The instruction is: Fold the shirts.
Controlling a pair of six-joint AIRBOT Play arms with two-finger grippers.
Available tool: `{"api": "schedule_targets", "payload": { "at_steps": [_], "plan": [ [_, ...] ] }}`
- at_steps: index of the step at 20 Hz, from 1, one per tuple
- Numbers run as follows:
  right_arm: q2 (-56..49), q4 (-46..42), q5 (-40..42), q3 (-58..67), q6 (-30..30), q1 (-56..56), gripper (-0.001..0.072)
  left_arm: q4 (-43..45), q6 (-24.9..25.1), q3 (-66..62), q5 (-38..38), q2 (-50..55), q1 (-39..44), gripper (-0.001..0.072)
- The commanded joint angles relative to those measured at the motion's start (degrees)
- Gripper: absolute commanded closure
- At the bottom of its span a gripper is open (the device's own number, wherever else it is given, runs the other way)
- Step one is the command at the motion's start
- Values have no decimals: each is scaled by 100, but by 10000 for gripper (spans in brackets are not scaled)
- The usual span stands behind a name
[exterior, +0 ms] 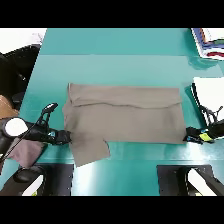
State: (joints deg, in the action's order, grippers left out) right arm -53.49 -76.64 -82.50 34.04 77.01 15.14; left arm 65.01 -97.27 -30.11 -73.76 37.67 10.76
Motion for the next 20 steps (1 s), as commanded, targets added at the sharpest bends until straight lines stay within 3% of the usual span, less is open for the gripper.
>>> {"api": "schedule_targets", "payload": {
  "at_steps": [1,5,8,12,16,20],
  "plan": [
    [957,-494,-713,92,7,-28,698,35,-437,-232,-643,-616,186,683],
    [866,-129,-446,907,9,-50,700,577,-232,-984,308,-221,186,682],
    [-72,-103,37,1639,-20,-422,699,957,177,-1386,1338,730,181,680],
    [-1650,-83,872,2662,13,-1235,696,1091,175,-2009,2756,2382,0,680],
    [-2927,232,975,3641,114,-1342,697,1086,175,-2776,3270,3556,-297,679],
    [-3635,763,997,4430,111,-1303,696,1086,173,-3062,3696,3934,-295,679]
  ]
}}
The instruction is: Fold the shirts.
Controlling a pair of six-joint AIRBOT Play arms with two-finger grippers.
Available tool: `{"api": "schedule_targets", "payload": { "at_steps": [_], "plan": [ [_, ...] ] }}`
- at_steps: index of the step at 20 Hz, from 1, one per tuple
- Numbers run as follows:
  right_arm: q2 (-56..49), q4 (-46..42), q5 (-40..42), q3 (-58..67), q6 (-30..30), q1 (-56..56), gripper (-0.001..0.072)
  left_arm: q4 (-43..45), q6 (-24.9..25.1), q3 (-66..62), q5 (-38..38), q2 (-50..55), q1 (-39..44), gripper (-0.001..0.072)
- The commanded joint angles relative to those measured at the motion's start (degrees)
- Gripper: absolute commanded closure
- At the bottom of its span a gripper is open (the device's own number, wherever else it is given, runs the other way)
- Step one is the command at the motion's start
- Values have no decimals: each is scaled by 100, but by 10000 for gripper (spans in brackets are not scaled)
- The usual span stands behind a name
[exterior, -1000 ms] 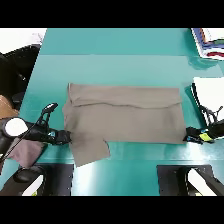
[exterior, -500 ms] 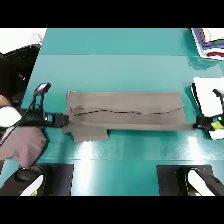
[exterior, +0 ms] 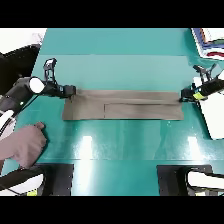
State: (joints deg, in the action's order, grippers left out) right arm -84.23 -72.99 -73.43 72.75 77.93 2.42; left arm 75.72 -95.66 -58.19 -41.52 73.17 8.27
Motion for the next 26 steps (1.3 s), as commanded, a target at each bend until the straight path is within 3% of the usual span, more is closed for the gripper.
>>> {"api": "schedule_targets", "payload": {
  "at_steps": [1,2,3,4,8,9,10,12,14,19,21,23,24,26],
  "plan": [
    [-673,472,87,697,20,-33,692,20,13,-271,466,385,-46,661],
    [-741,562,92,791,9,-31,567,17,9,-302,433,385,-46,430],
    [-791,708,153,866,-33,-31,325,20,7,-339,356,378,-46,208],
    [-820,813,175,927,-155,-11,293,20,9,-407,223,378,-46,165],
    [-793,1193,-457,938,-535,442,294,50,181,-809,-992,378,-44,174],
    [-791,1211,-667,911,-557,629,294,35,271,-839,-1239,378,-39,370],
    [-789,1209,-807,861,-557,813,294,37,350,-846,-1425,378,-39,679],
    [-787,1220,-922,592,-555,1193,291,-72,378,-846,-1467,378,-39,670],
    [-811,1526,-859,122,-557,1532,119,-474,431,-846,-1462,378,-26,670],
    [-1172,2400,-651,-555,-866,1661,128,-1021,608,-846,-1102,393,332,680],
    [-1257,2387,-522,-520,-885,1394,244,-1023,605,-848,-916,455,616,681],
    [-1255,2382,-457,-343,-1019,1169,574,-1038,452,-901,-748,621,890,681],
    [-1246,2380,-546,-175,-1106,1082,696,-1060,413,-990,-671,785,1032,681],
    [-1130,2391,-925,227,-1132,955,697,-1064,413,-1335,-625,1213,1274,681]
  ]
}}
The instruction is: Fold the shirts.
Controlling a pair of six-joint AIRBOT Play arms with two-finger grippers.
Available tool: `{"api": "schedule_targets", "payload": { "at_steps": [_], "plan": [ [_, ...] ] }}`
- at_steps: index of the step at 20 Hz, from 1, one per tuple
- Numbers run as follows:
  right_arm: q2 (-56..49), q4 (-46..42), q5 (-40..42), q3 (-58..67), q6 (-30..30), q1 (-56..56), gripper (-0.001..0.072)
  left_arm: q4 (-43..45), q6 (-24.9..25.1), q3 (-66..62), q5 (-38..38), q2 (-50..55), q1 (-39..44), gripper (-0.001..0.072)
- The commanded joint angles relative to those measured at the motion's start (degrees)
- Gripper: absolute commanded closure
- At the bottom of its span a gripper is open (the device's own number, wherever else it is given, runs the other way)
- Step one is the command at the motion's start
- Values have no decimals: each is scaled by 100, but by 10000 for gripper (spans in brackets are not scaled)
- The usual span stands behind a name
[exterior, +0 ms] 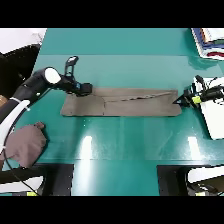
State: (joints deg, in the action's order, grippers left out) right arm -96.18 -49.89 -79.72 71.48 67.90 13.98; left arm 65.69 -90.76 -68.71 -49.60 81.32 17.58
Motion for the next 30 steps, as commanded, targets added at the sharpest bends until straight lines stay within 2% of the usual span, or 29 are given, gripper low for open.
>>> {"api": "schedule_targets", "payload": {
  "at_steps": [1,4,9,14,19,21,24,29,30],
  "plan": [
    [199,87,-431,551,-125,-282,697,-120,-76,-533,177,656,457,681],
    [756,92,-533,1233,166,-721,697,-636,-63,-1388,232,1469,782,681],
    [1381,236,-385,2402,428,-1707,698,-833,-70,-2452,68,2529,1263,681],
    [1174,1064,-319,3346,588,-2345,698,-1071,-24,-2520,76,2806,1469,681],
    [780,1696,-133,3713,597,-2957,697,-1021,101,-2522,92,2761,1390,681],
    [640,1740,2,3757,505,-3265,697,-940,98,-2546,-210,2522,1058,681],
    [470,1733,308,3757,385,-3910,697,-166,120,-2551,-697,1628,133,681],
    [-293,1714,1733,3759,-109,-5495,692,678,125,-2551,-1003,-85,-1589,680],
    [-494,1676,2041,3781,-151,-5748,663,769,125,-2551,-1005,-341,-1847,680]
  ]
}}
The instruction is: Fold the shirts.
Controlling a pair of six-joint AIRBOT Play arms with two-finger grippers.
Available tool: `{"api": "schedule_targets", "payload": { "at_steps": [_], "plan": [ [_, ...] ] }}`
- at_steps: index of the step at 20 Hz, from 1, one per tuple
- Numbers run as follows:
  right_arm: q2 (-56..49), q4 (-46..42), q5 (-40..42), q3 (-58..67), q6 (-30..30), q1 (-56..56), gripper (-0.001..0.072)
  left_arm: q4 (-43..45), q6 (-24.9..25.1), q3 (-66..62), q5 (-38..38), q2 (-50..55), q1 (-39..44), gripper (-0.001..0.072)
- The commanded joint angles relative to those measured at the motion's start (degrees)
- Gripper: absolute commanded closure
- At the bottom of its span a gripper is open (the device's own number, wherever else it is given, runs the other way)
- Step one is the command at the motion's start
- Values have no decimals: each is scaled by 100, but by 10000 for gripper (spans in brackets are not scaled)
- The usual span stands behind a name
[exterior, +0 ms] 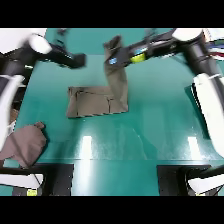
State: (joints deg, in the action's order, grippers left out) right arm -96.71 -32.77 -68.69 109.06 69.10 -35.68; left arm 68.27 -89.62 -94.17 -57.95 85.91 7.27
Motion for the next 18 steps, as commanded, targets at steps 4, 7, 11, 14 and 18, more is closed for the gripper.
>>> {"api": "schedule_targets", "payload": {
  "at_steps": [4,7,11,14,18],
  "plan": [
    [-1333,-960,920,844,-428,-1340,262,553,11,-4,-426,-1303,-1416,680],
    [-1290,-1093,533,673,-212,-1132,298,590,184,0,-741,-1322,-1445,680],
    [-575,-1091,59,-713,-157,-166,307,588,267,2,-1001,-1322,-1445,680],
    [63,-1091,179,-2109,-13,741,307,516,271,2,-1108,-1322,-1445,680],
    [442,-1023,271,-3504,52,1685,116,483,280,2,-1095,-1322,-1272,680]
  ]
}}
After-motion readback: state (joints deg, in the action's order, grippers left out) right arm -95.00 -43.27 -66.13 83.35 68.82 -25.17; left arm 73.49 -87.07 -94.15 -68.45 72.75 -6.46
